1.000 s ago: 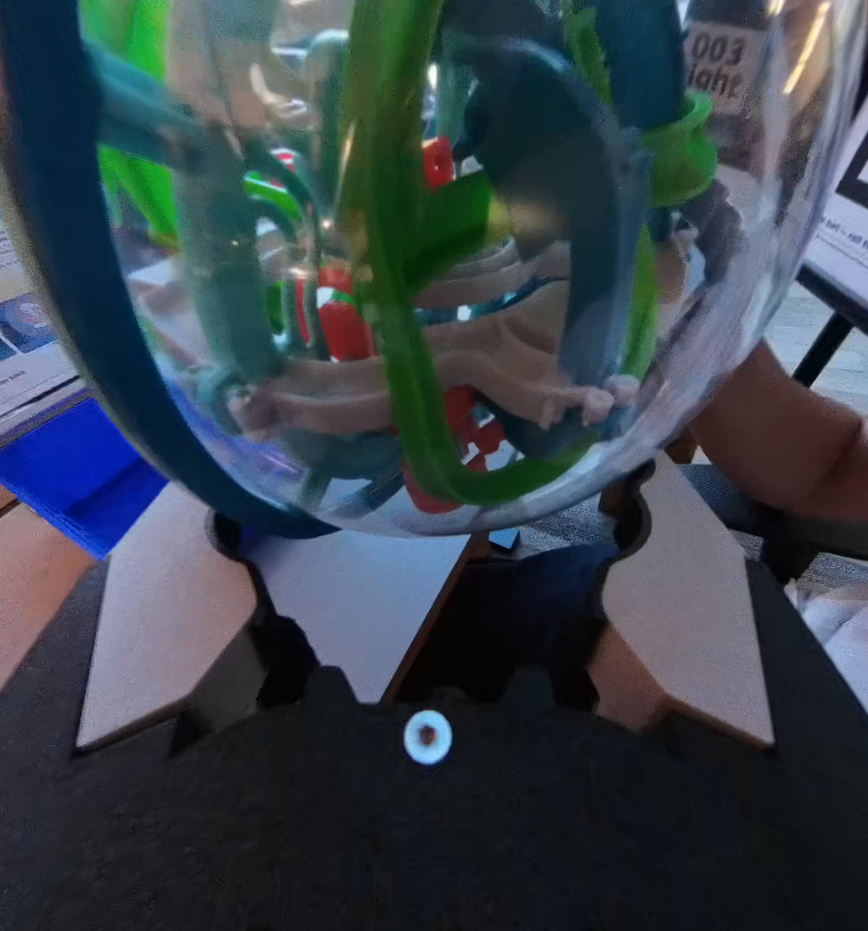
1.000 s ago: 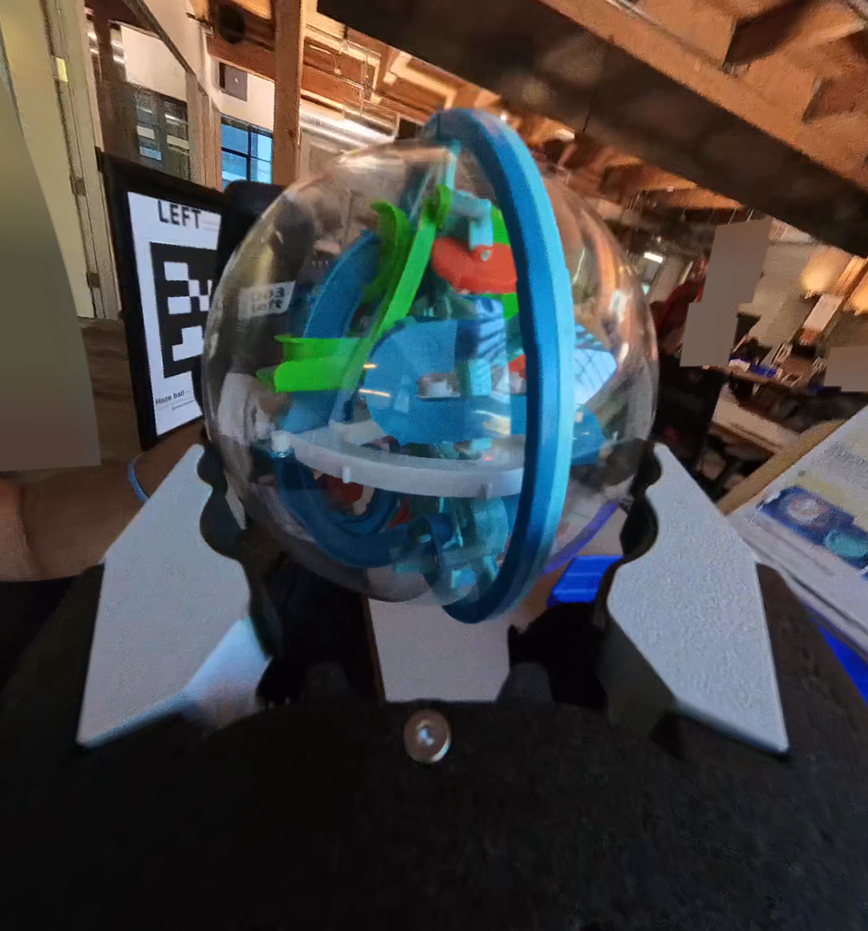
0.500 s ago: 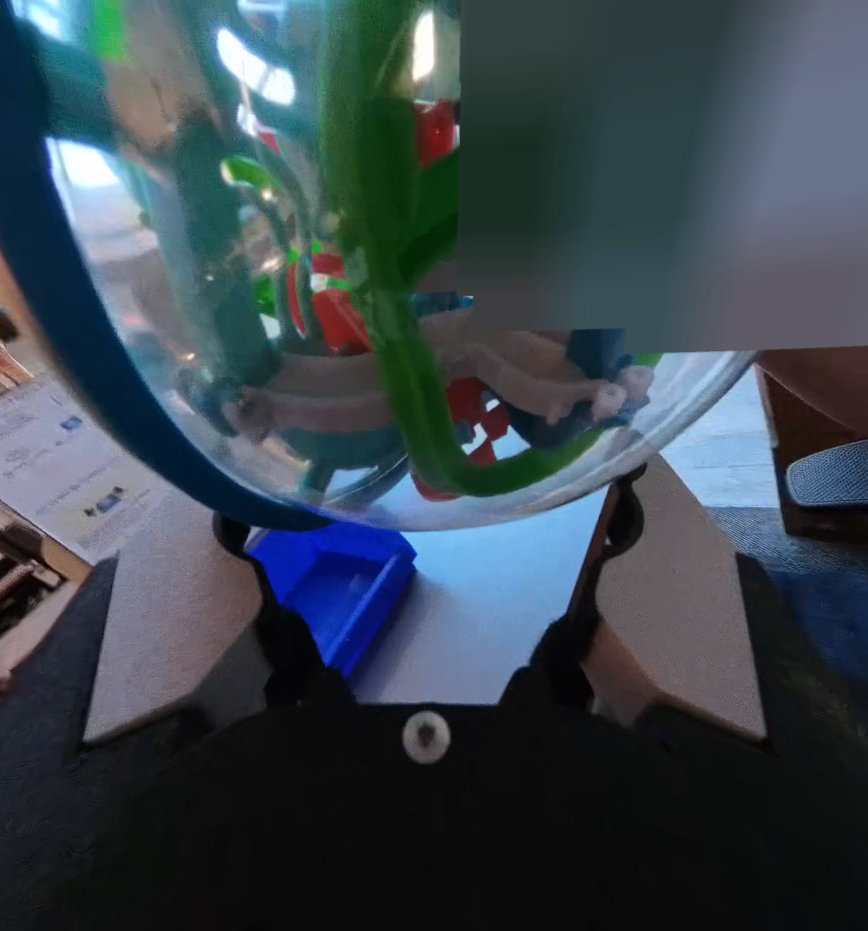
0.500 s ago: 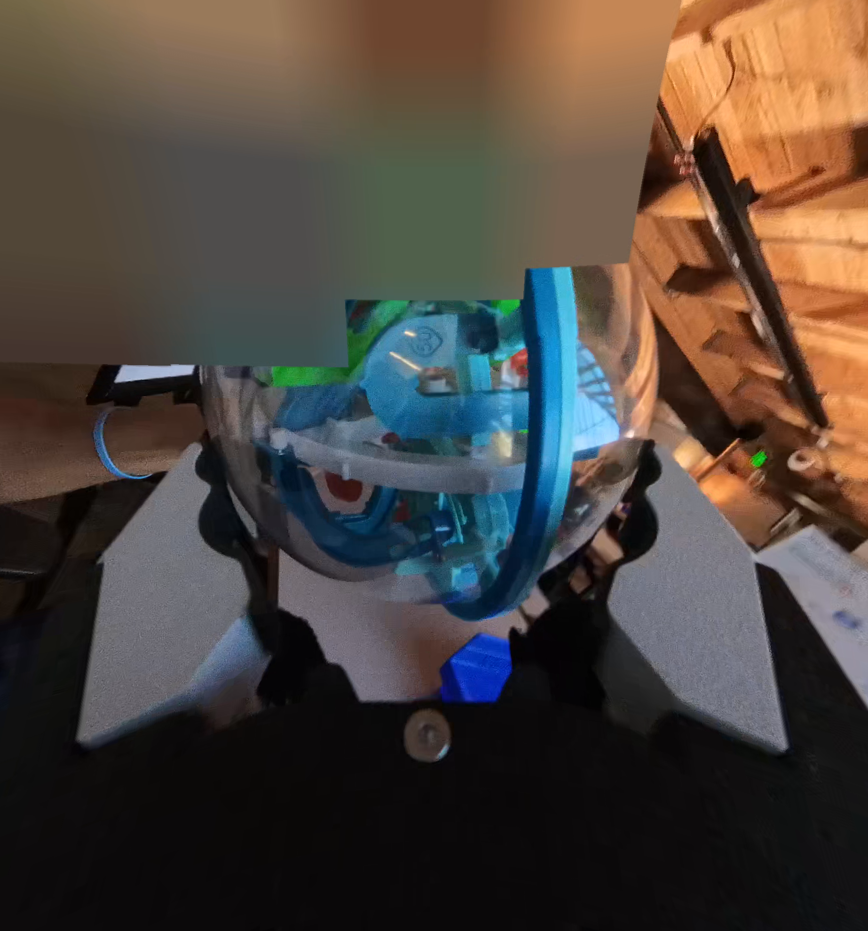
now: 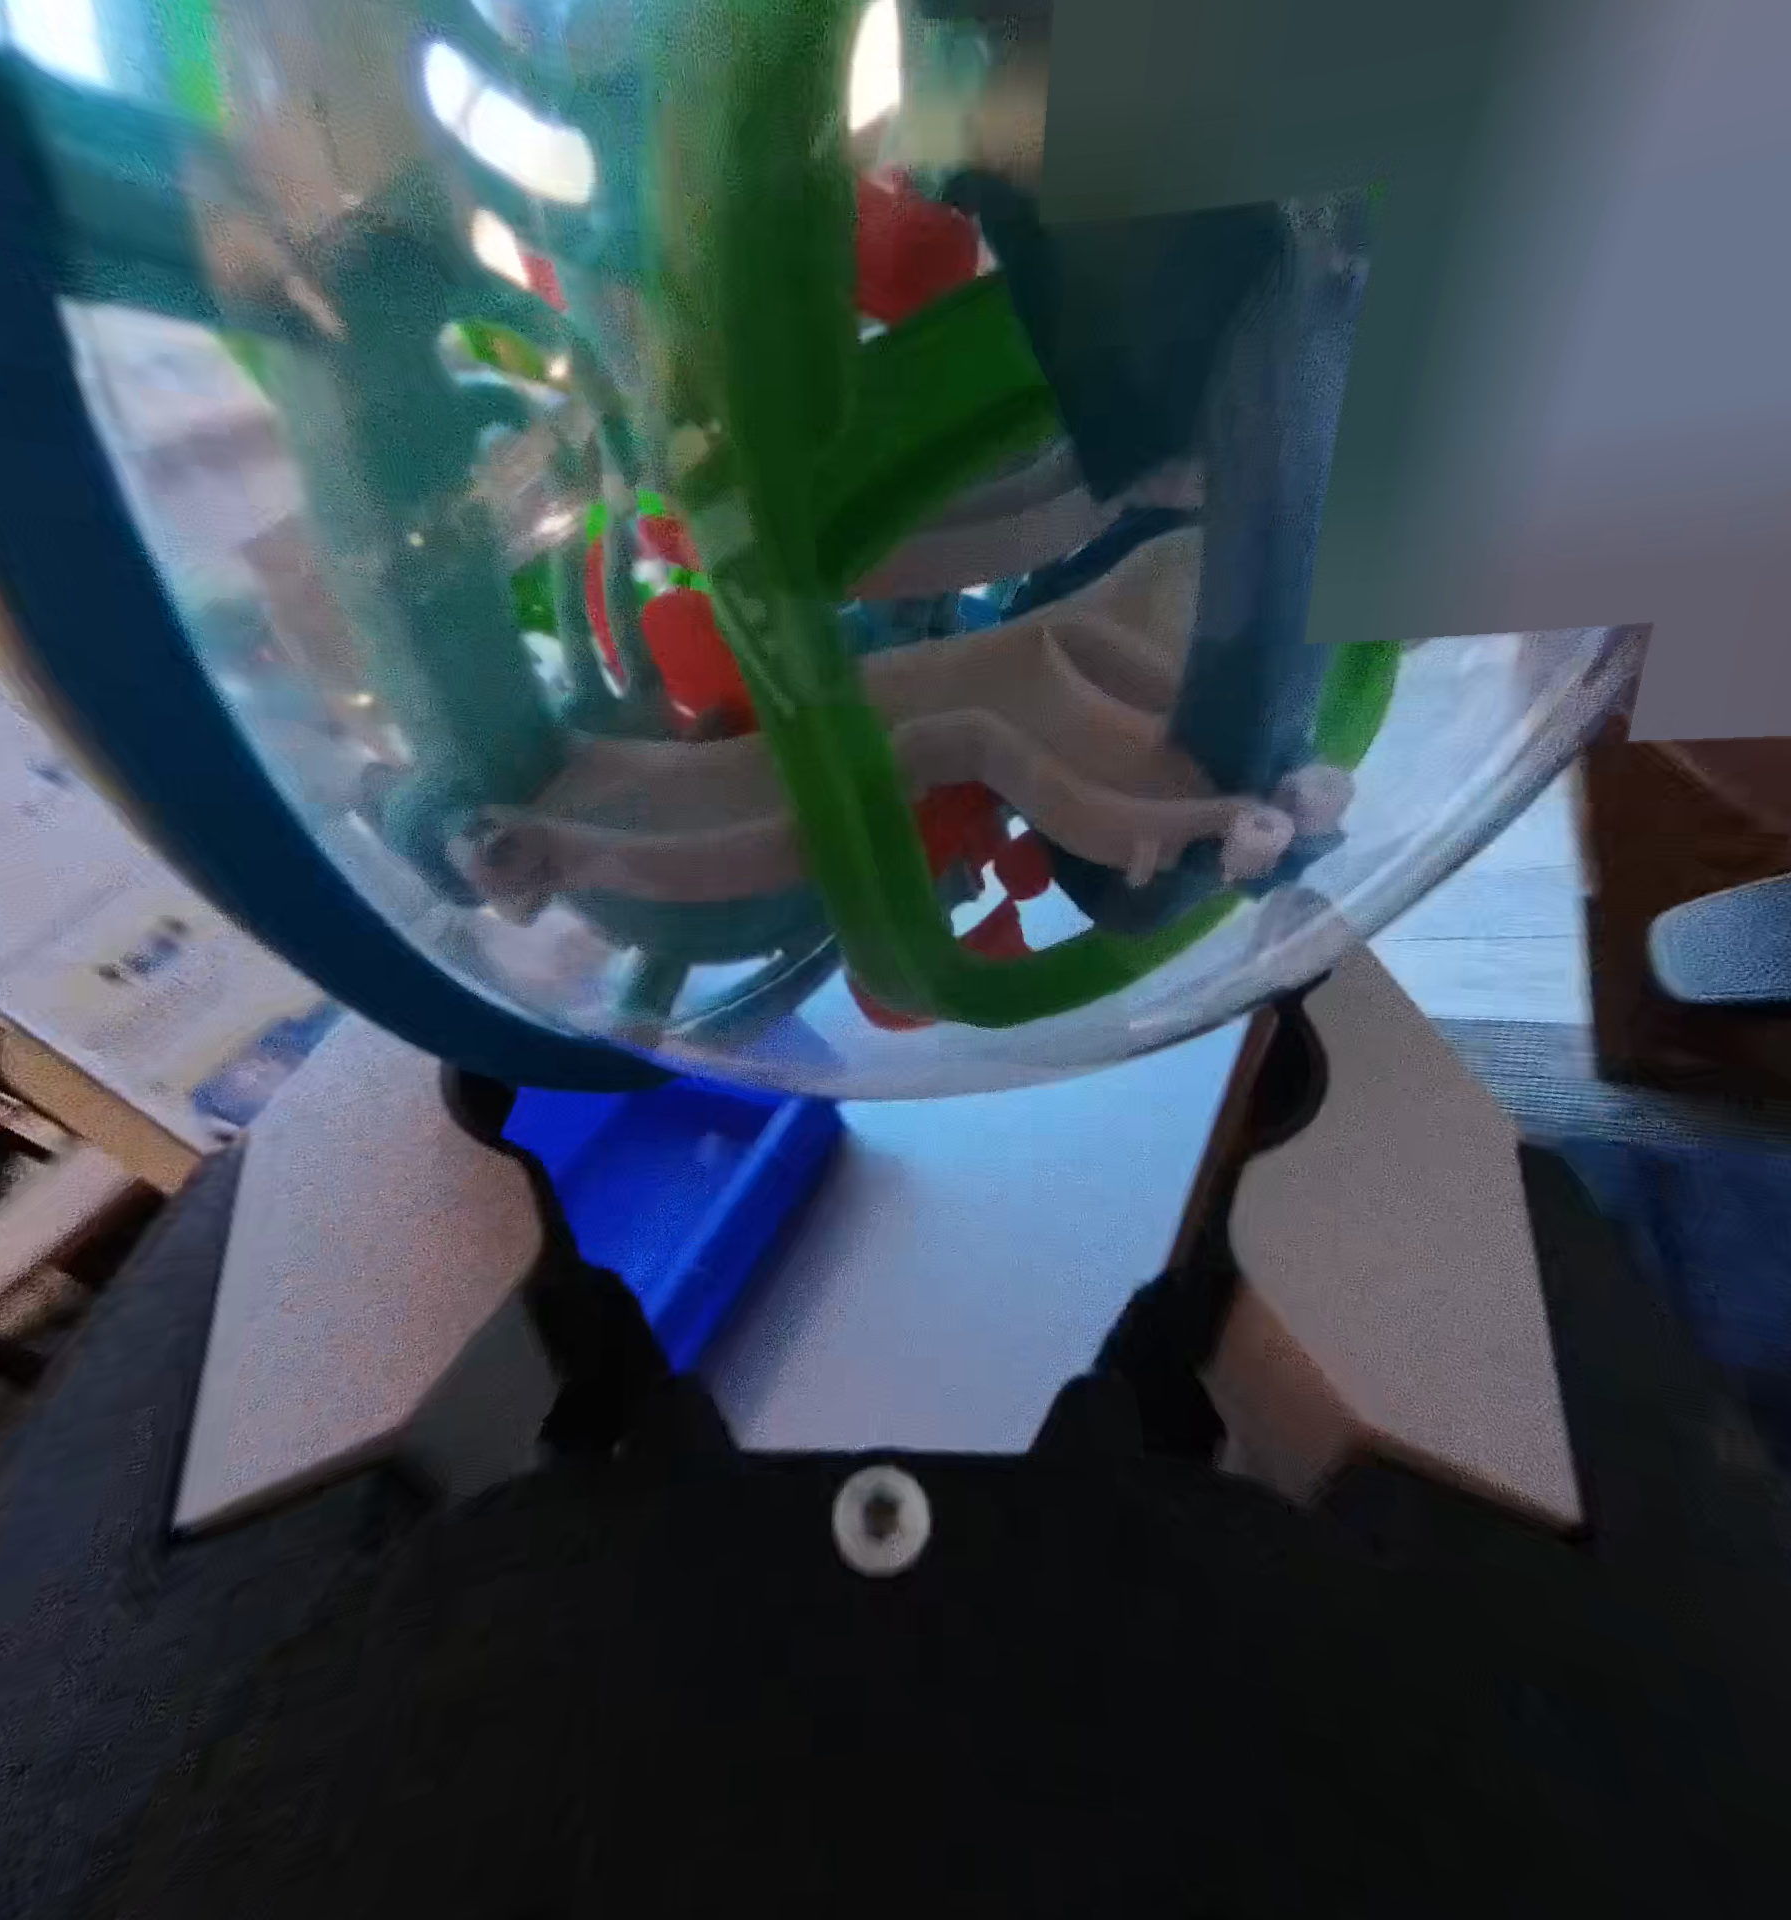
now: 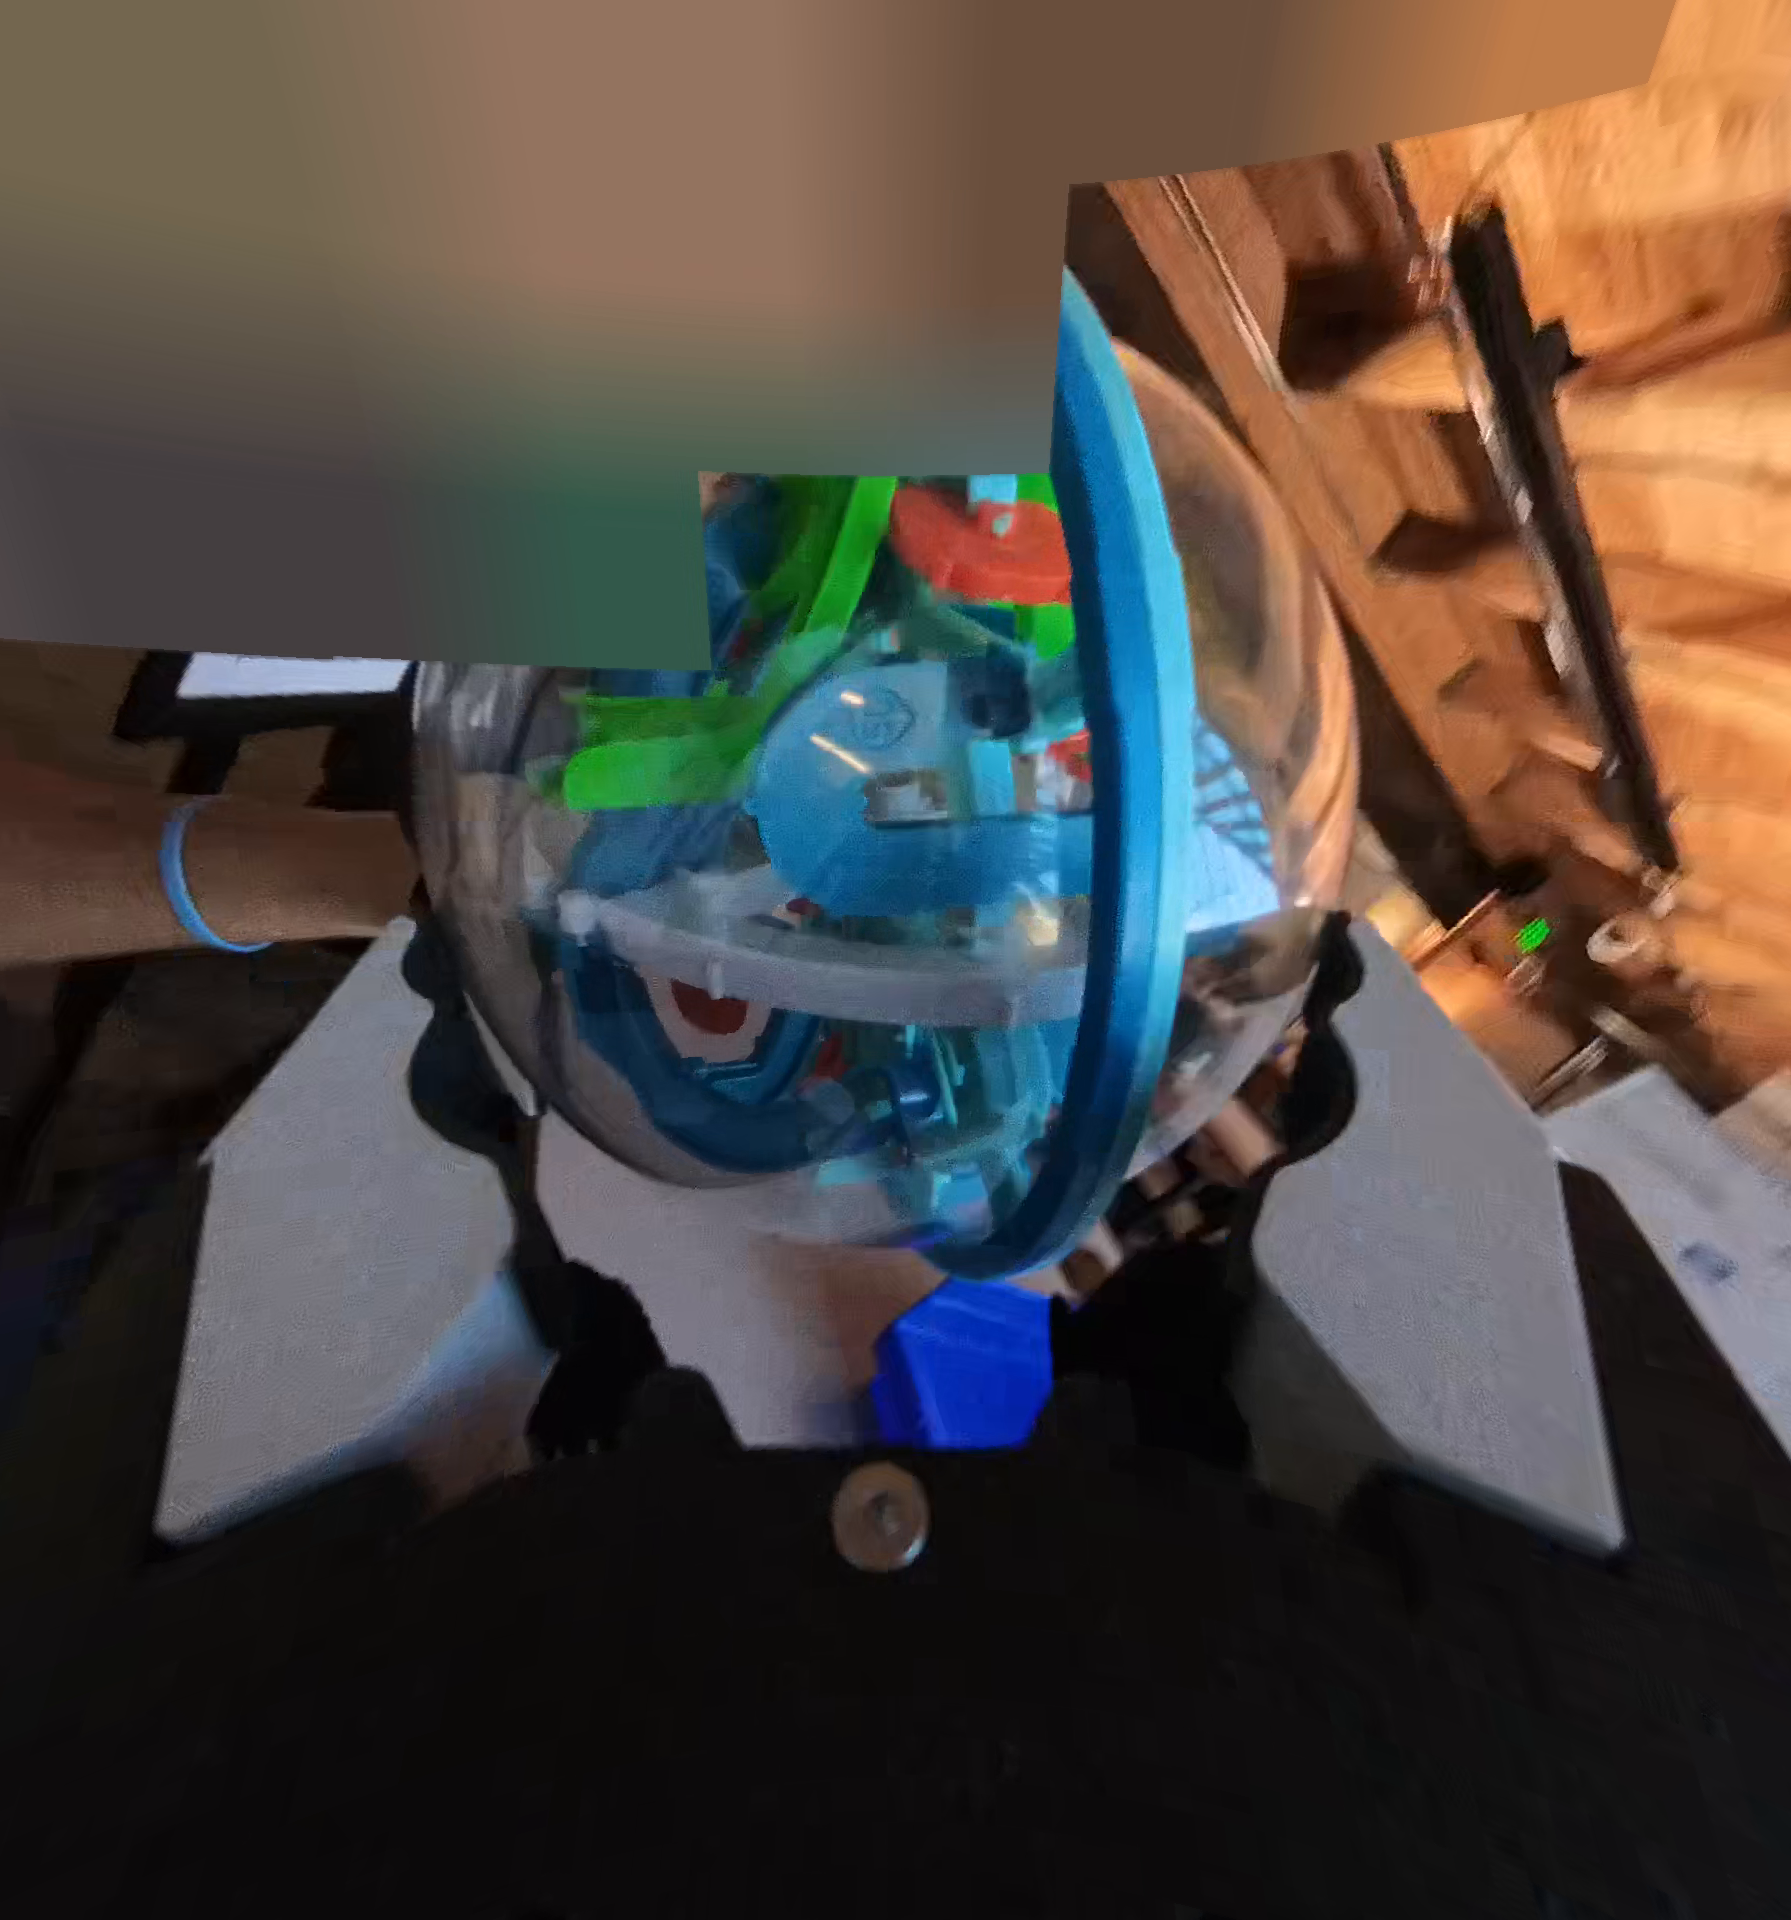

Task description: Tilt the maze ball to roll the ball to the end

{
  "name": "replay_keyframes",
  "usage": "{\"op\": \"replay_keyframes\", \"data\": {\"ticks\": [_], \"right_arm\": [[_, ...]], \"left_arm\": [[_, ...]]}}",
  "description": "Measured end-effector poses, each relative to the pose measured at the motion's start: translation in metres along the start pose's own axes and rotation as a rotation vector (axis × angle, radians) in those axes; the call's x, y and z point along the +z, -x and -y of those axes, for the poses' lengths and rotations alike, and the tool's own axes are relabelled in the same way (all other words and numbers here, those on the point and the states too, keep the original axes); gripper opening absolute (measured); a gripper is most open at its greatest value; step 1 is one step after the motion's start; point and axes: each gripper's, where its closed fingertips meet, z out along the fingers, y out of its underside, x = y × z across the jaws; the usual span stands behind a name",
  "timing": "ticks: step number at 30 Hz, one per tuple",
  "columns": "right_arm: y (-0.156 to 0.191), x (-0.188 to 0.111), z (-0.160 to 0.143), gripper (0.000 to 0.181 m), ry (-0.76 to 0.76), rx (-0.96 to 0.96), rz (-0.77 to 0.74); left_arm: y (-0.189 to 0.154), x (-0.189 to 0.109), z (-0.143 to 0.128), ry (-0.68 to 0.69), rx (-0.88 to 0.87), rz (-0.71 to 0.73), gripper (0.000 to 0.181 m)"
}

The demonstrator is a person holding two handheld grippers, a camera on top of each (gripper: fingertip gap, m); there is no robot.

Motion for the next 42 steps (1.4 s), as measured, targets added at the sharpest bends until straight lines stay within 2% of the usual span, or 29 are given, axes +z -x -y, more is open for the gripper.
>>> {"op": "replay_keyframes", "data": {"ticks": [2,4,5,7,8,11,12,13,16,19,22,24,27,30,33,36,39,41,42], "right_arm": [[0.020,-0.002,0.023,0.154,-0.035,-0.235,-0.007],[0.018,-0.001,0.020,0.154,0.032,-0.287,-0.033],[0.007,0.002,0.004,0.154,0.070,-0.222,-0.036],[-0.014,0.007,-0.040,0.153,0.108,0.052,-0.019],[-0.015,0.005,-0.042,0.154,0.073,0.128,-0.011],[0.007,-0.007,0.025,0.154,-0.074,-0.054,-0.012],[0.005,-0.009,0.034,0.154,-0.082,-0.035,-0.016],[-0.004,-0.009,0.032,0.154,-0.083,0.036,-0.023],[-0.031,-0.006,-0.017,0.154,0.021,0.366,-0.024],[-0.037,-0.004,-0.072,0.154,0.154,0.600,-0.020],[-0.032,-0.001,-0.134,0.154,0.266,0.770,0.007],[-0.024,0.001,-0.180,0.154,0.322,0.890,0.031],[-0.020,0.005,-0.233,0.154,0.314,1.093,0.038],[-0.016,0.004,-0.255,0.153,0.257,1.096,0.071],[-0.006,-0.004,-0.267,0.153,0.256,1.084,0.125],[0.006,-0.011,-0.286,0.153,0.318,1.126,0.171],[0.014,-0.016,-0.295,0.153,0.316,1.173,0.209],[0.016,-0.019,-0.296,0.153,0.292,1.185,0.226],[0.015,-0.021,-0.297,0.153,0.286,1.191,0.221]], "left_arm": [[-0.001,-0.015,0.017,-0.086,0.194,0.088,0.143],[0.005,-0.013,0.013,-0.033,0.216,0.107,0.144],[0.012,-0.003,-0.003,0.052,0.145,0.084,0.144],[0.013,0.016,-0.043,0.243,-0.082,-0.014,0.145],[0.008,0.016,-0.039,0.204,-0.112,-0.033,0.145],[-0.009,-0.003,0.013,-0.017,0.009,-0.020,0.141],[-0.011,-0.004,0.021,-0.022,-0.006,-0.037,0.138],[-0.010,0.000,0.021,0.014,-0.069,-0.064,0.139],[-0.007,0.019,-0.009,0.154,-0.315,-0.143,0.140],[-0.013,0.035,-0.049,0.249,-0.527,-0.224,0.139],[-0.015,0.046,-0.097,0.304,-0.644,-0.267,0.139],[-0.028,0.051,-0.133,0.370,-0.734,-0.355,0.152],[-0.045,0.054,-0.183,0.444,-0.761,-0.412,0.150],[-0.055,0.053,-0.216,0.507,-0.749,-0.439,0.119],[-0.048,0.054,-0.228,0.461,-0.821,-0.432,0.089],[-0.043,0.050,-0.233,0.419,-0.895,-0.458,0.081],[-0.041,0.047,-0.235,0.422,-0.895,-0.450,0.078],[-0.039,0.044,-0.233,0.401,-0.894,-0.454,0.070],[-0.038,0.043,-0.234,0.403,-0.896,-0.449,0.060]]}}
